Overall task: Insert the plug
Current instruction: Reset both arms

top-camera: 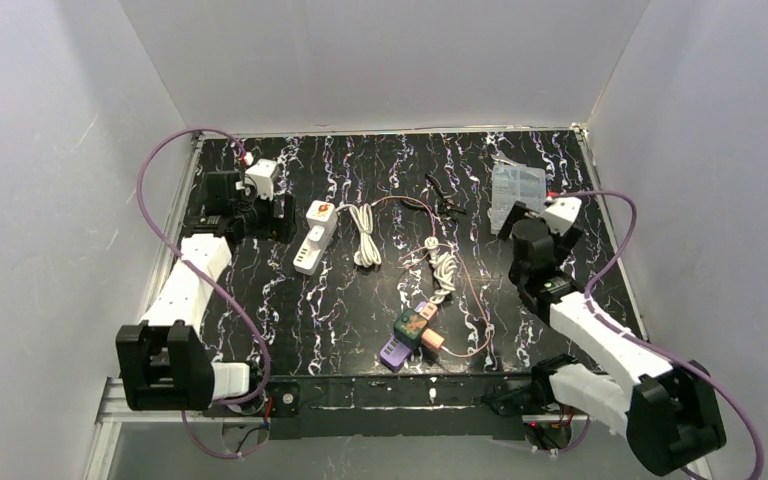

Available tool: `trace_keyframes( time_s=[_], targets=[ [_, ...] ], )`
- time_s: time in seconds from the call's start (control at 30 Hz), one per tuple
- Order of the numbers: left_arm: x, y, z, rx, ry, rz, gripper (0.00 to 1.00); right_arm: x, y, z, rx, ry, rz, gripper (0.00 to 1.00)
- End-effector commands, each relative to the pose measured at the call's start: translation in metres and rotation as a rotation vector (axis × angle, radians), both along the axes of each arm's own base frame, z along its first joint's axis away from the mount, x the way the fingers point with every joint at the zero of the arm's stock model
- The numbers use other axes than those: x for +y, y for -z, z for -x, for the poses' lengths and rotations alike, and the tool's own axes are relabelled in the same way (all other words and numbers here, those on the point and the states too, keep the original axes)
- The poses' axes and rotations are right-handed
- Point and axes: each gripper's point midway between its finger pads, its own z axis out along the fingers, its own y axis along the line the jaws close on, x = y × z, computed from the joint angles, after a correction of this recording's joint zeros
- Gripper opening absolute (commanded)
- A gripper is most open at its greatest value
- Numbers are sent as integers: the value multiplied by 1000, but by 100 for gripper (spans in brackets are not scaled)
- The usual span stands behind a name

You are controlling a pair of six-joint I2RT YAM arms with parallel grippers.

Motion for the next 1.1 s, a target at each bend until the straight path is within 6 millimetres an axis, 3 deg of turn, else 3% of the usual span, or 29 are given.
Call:
trace_keyframes(
  time_s=[0.0, 0.17, 0.37, 0.57, 0.77, 0.93, 1.0, 1.03, 1.07],
  targets=[
    [22, 19, -28, -69, -72, 33, 98, -51, 8, 6, -88, 292, 124, 98],
    [53, 59, -44, -69, -164, 155, 98, -76, 34, -11, -37, 297, 176, 98],
    [50, 92, -46, -97, -178, 213, 98, -77, 55, -30, -49, 208, 160, 98],
    [43, 97, -51, -169, -188, 268, 98, -77, 66, -45, -12, 117, 171, 99],
    [42, 100, -45, -253, -200, 235, 98, -69, 90, -28, 1, 42, 166, 98],
    [43, 100, -39, -302, -220, 188, 98, -58, 104, -41, 17, -49, 212, 98],
    [39, 98, -32, -380, -202, 152, 98, -29, 113, -50, 12, -237, 251, 98],
    [31, 104, -23, -415, -155, 117, 98, -24, 114, -51, -2, -277, 269, 98],
    [22, 97, -21, -507, -114, 112, 98, -24, 114, -50, -9, -275, 266, 98]
  ],
)
